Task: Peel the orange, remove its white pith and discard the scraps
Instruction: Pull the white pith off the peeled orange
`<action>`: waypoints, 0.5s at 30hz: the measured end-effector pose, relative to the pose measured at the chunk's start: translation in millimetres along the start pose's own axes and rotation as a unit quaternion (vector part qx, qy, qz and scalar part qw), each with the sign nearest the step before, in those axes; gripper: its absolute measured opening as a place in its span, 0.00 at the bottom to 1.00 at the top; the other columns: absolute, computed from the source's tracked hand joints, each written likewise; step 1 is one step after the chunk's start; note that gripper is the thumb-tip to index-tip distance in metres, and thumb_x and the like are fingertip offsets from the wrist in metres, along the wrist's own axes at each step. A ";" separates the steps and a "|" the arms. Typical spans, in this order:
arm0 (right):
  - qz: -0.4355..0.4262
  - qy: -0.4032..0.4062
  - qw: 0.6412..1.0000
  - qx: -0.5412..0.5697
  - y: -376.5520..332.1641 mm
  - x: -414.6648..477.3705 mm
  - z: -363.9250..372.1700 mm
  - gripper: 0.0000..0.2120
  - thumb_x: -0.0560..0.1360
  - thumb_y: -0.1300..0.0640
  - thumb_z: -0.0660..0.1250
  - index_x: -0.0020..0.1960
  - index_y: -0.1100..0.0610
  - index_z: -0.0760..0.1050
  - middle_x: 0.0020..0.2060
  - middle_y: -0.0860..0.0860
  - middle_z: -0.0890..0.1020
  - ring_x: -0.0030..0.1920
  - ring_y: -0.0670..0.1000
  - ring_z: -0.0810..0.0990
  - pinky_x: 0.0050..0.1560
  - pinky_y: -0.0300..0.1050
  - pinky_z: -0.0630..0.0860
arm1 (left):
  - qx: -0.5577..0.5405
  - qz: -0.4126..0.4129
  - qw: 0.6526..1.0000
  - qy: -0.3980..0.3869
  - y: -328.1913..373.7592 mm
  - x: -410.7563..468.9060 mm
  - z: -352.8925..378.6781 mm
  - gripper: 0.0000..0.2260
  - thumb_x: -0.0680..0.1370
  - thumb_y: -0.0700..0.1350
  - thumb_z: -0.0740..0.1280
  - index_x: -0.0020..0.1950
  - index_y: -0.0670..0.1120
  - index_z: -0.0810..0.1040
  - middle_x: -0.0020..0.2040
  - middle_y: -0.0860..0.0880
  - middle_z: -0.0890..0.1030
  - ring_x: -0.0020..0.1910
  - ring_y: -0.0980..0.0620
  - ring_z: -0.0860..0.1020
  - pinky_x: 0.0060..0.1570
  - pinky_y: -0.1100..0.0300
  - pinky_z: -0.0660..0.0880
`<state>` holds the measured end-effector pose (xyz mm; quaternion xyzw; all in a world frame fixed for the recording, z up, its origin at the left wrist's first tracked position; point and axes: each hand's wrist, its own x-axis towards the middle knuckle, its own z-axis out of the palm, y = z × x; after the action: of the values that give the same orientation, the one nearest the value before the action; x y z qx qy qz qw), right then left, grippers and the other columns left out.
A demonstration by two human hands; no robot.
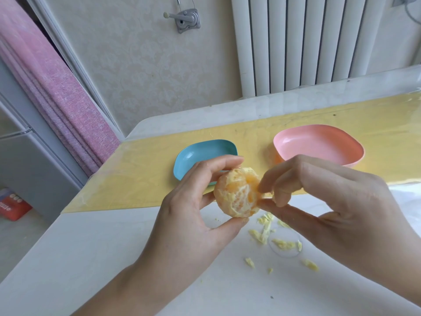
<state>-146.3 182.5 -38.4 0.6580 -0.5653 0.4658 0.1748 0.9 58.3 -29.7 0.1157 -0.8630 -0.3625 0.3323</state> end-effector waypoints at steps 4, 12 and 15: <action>0.003 -0.004 1.000 0.004 1.6 -0.3 0.8 0.06 0.70 0.63 0.72 0.41 0.57 0.76 0.38 0.45 0.79 0.41 0.43 0.78 0.40 0.33 0.73 | 0.005 -0.001 1.000 0.002 1.2 -0.2 -0.8 0.27 0.63 0.41 0.76 0.59 0.56 0.76 0.53 0.64 0.78 0.56 0.61 0.77 0.51 0.75 0.72; 0.017 -0.006 1.000 0.015 1.4 0.8 1.3 0.06 0.70 0.62 0.72 0.41 0.58 0.74 0.44 0.44 0.82 0.47 0.39 0.79 0.46 0.26 0.72 | 0.012 -0.009 1.000 -0.007 0.3 -0.4 -3.1 0.26 0.63 0.41 0.77 0.58 0.57 0.78 0.51 0.62 0.80 0.53 0.60 0.79 0.50 0.76 0.72; 0.018 -0.011 1.000 0.015 0.3 1.2 0.9 0.09 0.71 0.60 0.72 0.39 0.57 0.72 0.41 0.44 0.82 0.44 0.38 0.78 0.43 0.22 0.67 | 0.034 0.015 0.999 -0.010 -0.4 -0.3 -1.6 0.25 0.64 0.41 0.76 0.59 0.55 0.78 0.52 0.61 0.79 0.54 0.60 0.79 0.51 0.75 0.72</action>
<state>-146.3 181.1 -38.0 0.6554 -0.5719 0.4698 0.1506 2.2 57.3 -29.4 0.1107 -0.8797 -0.3291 0.3250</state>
